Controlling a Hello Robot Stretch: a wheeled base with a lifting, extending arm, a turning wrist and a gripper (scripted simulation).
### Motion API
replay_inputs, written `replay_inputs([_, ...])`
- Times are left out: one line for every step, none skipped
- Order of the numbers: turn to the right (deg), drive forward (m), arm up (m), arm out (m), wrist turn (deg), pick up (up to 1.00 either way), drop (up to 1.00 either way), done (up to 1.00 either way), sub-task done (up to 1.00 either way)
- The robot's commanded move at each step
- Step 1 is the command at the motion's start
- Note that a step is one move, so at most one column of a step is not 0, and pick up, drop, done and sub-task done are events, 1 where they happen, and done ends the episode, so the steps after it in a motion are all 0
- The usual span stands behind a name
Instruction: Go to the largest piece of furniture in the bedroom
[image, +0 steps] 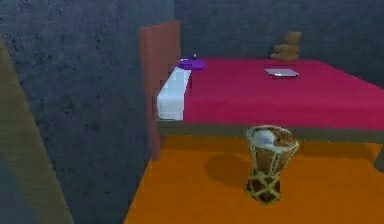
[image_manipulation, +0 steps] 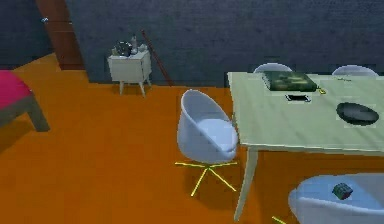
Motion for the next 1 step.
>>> replay_inputs([9.0,0.0,0.0,0.0,0.0,0.0,0.0,0.0,0.0])
